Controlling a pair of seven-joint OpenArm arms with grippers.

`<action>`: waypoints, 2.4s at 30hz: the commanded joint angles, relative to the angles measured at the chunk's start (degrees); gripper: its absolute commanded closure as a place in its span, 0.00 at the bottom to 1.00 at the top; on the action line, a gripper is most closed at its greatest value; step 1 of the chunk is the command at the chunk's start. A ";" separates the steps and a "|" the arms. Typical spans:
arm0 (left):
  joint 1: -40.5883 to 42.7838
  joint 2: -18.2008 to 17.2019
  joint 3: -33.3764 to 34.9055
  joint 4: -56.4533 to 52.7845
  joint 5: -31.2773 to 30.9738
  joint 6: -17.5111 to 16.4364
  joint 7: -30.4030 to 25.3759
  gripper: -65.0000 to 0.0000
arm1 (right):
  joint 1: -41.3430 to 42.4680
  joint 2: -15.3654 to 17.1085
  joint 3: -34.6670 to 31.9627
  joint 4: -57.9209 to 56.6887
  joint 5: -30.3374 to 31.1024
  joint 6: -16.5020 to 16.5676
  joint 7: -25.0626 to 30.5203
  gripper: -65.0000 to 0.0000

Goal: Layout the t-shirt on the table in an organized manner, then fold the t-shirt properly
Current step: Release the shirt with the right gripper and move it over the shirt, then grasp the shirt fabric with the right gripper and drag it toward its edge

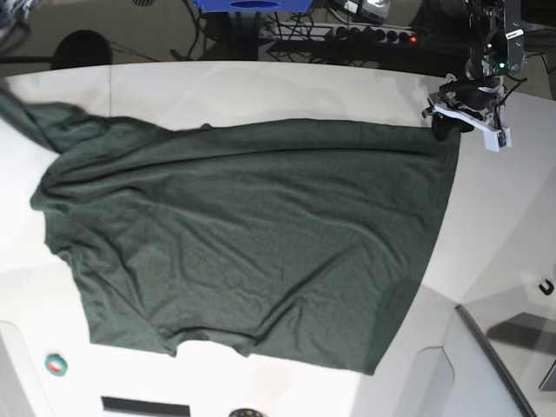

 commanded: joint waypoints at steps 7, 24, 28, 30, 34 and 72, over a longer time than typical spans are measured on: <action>-0.42 -0.81 -0.37 1.06 -0.27 -0.40 -1.07 0.52 | -2.45 -7.83 -0.34 29.42 1.65 8.60 -6.89 1.00; -0.33 -0.99 0.07 1.15 4.21 -0.40 -1.07 0.52 | -9.31 -21.37 -32.34 53.42 5.16 17.00 -12.60 0.99; -0.42 -0.63 0.15 1.15 10.46 -0.40 -1.16 0.52 | -5.79 -21.37 -42.10 52.80 5.25 17.00 -11.29 0.99; -0.42 0.07 0.07 1.15 11.34 -0.40 -1.16 0.52 | -2.72 -21.37 -46.32 50.96 5.25 16.86 -11.29 0.99; -0.25 0.25 -0.20 1.15 11.34 -0.40 -1.16 0.52 | 4.14 -21.54 -55.37 44.27 5.43 12.29 -10.76 0.99; -0.42 0.69 0.15 1.06 10.98 -0.40 -0.98 0.50 | -0.69 -20.93 -7.28 25.20 36.28 2.45 -8.91 0.09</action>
